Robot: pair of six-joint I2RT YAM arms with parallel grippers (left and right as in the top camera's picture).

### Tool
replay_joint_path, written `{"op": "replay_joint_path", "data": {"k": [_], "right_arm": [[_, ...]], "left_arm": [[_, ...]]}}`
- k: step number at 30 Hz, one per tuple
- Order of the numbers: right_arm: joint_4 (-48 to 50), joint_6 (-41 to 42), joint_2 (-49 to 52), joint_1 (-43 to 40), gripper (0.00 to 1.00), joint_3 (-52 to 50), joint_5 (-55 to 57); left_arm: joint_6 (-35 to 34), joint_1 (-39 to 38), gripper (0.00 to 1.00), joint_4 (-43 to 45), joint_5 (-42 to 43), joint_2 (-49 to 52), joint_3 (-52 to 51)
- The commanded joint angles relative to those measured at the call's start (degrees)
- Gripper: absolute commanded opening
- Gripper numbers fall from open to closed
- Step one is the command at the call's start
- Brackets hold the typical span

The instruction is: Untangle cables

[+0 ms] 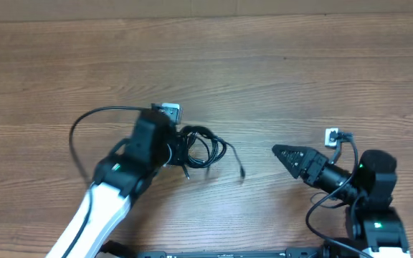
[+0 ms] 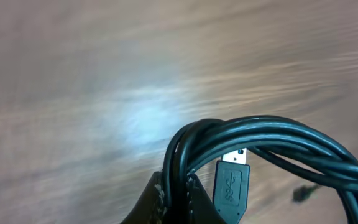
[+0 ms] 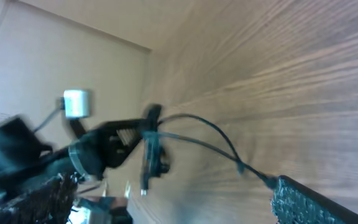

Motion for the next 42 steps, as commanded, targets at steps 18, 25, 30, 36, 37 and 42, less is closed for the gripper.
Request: {"op": "replay_joint_path", "data": {"k": [18, 25, 30, 36, 37, 42], "right_arm": [[-7.63, -19.63, 4.79, 0.26, 0.76, 13.03, -21.38], [-10.88, -19.67, 4.79, 7.69, 0.73, 13.0, -9.64], [-8.28, -19.61, 5.2, 16.9, 0.66, 12.98, 4.79], [-4.15, -19.37, 9.25, 28.46, 0.5, 12.98, 16.61], [-3.82, -19.37, 10.34, 30.05, 0.47, 12.98, 18.36], [3.02, -19.15, 14.93, 36.96, 0.32, 13.0, 19.04]], "left_arm": [[4.35, 0.11, 0.04, -5.9, 22.97, -8.15, 0.83], [4.79, 0.02, 0.04, -5.84, 26.36, -8.07, 0.83], [5.66, 0.02, 0.04, -5.9, 25.92, -8.04, 0.81], [5.66, 0.02, 0.04, -5.86, 23.37, -7.93, 0.81], [5.66, 0.02, 0.04, -5.86, 23.37, -7.76, 0.81], [5.64, 0.0, 0.04, -6.54, 21.07, -6.05, 0.81]]}}
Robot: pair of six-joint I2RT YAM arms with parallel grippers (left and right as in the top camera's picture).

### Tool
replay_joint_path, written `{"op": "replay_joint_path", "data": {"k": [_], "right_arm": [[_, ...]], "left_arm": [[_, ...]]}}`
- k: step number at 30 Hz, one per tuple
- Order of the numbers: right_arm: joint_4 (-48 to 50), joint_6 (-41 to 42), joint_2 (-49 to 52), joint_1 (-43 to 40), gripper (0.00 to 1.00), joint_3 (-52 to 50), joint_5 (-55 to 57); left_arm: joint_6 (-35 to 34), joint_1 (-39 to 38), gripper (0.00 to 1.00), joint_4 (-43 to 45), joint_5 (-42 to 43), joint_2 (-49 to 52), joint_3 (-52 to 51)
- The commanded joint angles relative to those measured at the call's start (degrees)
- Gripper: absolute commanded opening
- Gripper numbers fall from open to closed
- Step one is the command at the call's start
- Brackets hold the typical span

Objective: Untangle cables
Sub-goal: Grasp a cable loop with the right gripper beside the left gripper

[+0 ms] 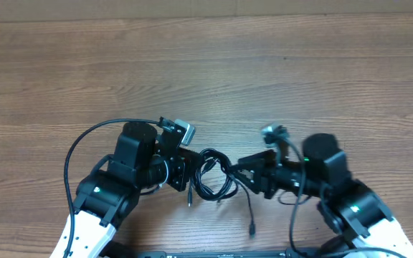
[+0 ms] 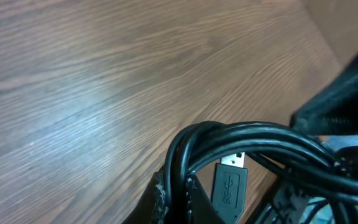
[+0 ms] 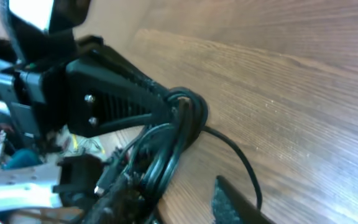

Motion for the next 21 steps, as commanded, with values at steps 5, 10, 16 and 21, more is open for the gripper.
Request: {"op": "replay_joint_path", "data": {"k": [5, 10, 16, 21], "right_arm": [[6.23, 2.89, 2.36, 6.12, 0.28, 1.42, 3.43], [2.21, 3.04, 4.35, 6.6, 0.33, 1.42, 4.04], [1.4, 3.04, 4.72, 6.6, 0.47, 1.42, 4.44], [1.79, 2.82, 4.79, 6.6, 0.51, 1.42, 11.82]], "left_arm": [[-1.25, -0.07, 0.04, -1.75, -9.55, 3.5, 0.66], [-1.97, -0.04, 0.04, -0.2, -13.6, 4.92, 0.66], [-3.17, -0.07, 0.04, -0.04, -14.38, 4.87, 0.68], [-1.16, -0.11, 0.04, -0.42, -12.35, 4.87, 0.68]]}}
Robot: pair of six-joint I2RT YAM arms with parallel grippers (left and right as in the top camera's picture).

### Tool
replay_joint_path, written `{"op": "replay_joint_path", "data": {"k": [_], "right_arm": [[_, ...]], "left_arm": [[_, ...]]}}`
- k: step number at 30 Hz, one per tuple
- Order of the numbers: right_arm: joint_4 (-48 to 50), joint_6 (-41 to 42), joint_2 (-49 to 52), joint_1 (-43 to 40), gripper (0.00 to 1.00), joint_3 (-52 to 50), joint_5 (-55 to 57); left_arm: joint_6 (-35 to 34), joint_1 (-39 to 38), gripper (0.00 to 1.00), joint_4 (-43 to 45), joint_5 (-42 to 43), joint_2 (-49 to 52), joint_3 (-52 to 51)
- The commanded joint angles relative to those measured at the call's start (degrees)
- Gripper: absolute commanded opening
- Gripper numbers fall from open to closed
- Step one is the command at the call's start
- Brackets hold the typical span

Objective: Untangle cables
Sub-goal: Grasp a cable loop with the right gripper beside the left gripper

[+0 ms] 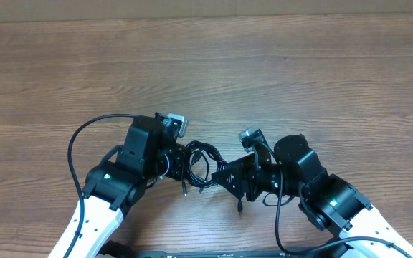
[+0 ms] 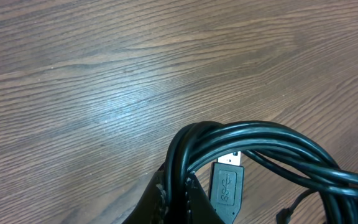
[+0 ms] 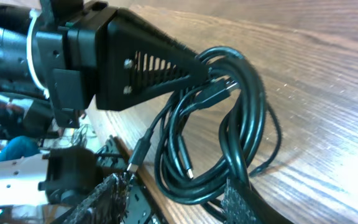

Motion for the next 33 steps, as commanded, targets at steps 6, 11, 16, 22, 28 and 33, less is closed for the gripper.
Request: {"op": "replay_joint_path", "data": {"k": [6, 11, 16, 22, 28, 33], "right_arm": [[1.27, -0.52, -0.13, 0.28, 0.53, 1.42, 12.09], [0.31, -0.5, 1.42, 0.76, 0.4, 1.4, 8.55], [0.42, -0.09, 4.96, 0.76, 0.28, 1.4, 3.87], [0.55, -0.04, 7.52, 0.76, 0.04, 1.42, 1.57], [0.52, 2.78, 4.22, 0.76, 0.04, 1.46, 1.53], [0.87, 2.97, -3.82, 0.76, 0.04, 1.46, -1.29]], "left_arm": [[1.55, -0.09, 0.04, -0.87, 1.88, -0.07, 0.68], [0.87, -0.09, 0.04, 0.57, 2.75, -0.07, 0.68], [0.17, -0.07, 0.04, 1.46, 3.39, -0.07, 0.68], [-1.9, -0.04, 0.04, 1.75, 1.92, -0.07, 0.66], [-21.4, 2.23, 0.04, -2.71, -20.44, -0.07, 0.66], [-32.35, 6.36, 0.04, -4.85, -24.52, -0.04, 0.68]]}}
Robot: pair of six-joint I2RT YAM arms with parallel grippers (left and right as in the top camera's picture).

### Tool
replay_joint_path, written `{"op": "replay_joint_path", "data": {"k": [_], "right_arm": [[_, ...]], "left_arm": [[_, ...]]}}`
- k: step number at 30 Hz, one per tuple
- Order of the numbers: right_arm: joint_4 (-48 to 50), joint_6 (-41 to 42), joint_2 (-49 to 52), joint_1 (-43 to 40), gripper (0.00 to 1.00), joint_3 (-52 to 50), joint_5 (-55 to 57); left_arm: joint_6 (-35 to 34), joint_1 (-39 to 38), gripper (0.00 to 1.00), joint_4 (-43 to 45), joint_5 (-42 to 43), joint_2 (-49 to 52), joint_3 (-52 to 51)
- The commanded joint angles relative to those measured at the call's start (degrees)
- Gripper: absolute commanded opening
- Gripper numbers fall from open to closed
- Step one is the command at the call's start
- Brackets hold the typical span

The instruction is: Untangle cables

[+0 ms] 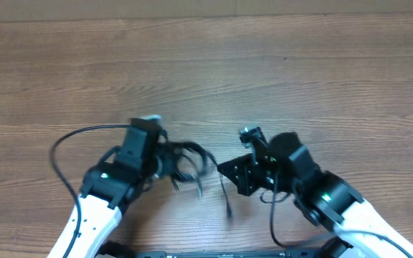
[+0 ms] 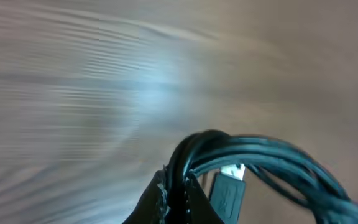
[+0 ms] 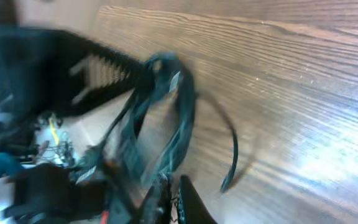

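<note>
A black cable bundle (image 1: 188,156) hangs between my two grippers near the front middle of the wooden table (image 1: 278,72). My left gripper (image 1: 166,162) is shut on its left end. In the left wrist view the coils (image 2: 260,149) arch out of the shut left gripper (image 2: 178,186), with a USB plug (image 2: 227,191) beside them. My right gripper (image 1: 225,170) is shut on a strand at the bundle's right side; its fingers (image 3: 185,196) sit almost together. A loose end (image 1: 226,199) trails toward the front edge. All the views are blurred by motion.
The left arm's own lead (image 1: 59,154) loops out to the left. The right arm's body (image 1: 321,193) fills the front right. The table's front edge runs just below both arms.
My right gripper was open around the bundle's loops and is now shut on a strand. The left gripper has moved left with the bundle. The coils are drawn out and a loose end hangs lower.
My left gripper held the bundle throughout. First my right gripper stood far off at the right. Then it was open beside the bundle, then open around its loops. Now it is shut on a strand, with the grippers farther apart.
</note>
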Motion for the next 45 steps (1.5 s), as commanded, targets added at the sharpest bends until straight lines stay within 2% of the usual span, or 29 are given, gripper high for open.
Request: {"op": "replay_joint_path", "data": {"k": [1, 4, 7, 8, 10, 14, 16, 18, 28, 35, 41, 45], "right_arm": [[0.57, 0.68, -7.19, 0.39, 0.04, 1.46, -4.22], [0.44, 0.66, -11.26, 0.39, 0.04, 1.46, -4.61], [0.44, 0.66, -13.84, 0.39, 0.04, 1.46, -4.02], [0.39, 0.66, -14.01, 0.39, 0.04, 1.46, -3.72], [0.2, 0.66, -13.7, 0.39, 0.04, 1.46, -3.72], [-1.11, 0.66, -11.28, 0.39, 0.16, 1.46, -3.76], [-1.51, 0.68, -9.77, 0.39, 0.18, 1.46, -4.2], [-1.16, 0.79, -8.24, 0.39, 0.21, 1.46, -6.56], [-0.81, 1.68, -4.13, 0.37, 0.44, 1.49, -7.87], [-0.42, 1.73, -7.21, 0.37, 0.45, 1.79, -1.2], [-2.67, 1.73, -4.83, 0.37, 0.46, 1.79, 3.74], [-2.25, 1.77, -2.49, 0.39, 0.44, 1.79, 3.87]], "left_arm": [[-12.44, 4.0, 0.04, 0.31, -10.88, -0.07, 0.68], [-15.93, 4.61, 0.04, 0.55, -10.84, -0.07, 0.66], [-13.7, 4.59, 0.04, 3.1, -7.04, -0.07, 0.66], [-10.97, 4.59, 0.04, 4.46, -4.83, -0.07, 0.68], [-0.63, 4.55, 0.04, 8.46, 2.93, -0.07, 0.66], [19.65, 4.55, 0.04, 12.24, 20.85, -0.07, 0.68], [26.4, 4.55, 0.04, 12.07, 26.6, -0.07, 0.68], [29.55, 4.55, 0.04, 11.63, 28.94, -0.07, 0.66], [33.24, 4.55, 0.04, 10.69, 29.2, -0.07, 0.66], [35.54, 4.55, 0.04, 6.71, 29.99, -0.07, 0.68], [39.8, 4.55, 0.04, 7.48, 40.85, -0.07, 0.66], [39.74, 4.55, 0.04, 6.86, 41.42, -0.07, 0.66]]}}
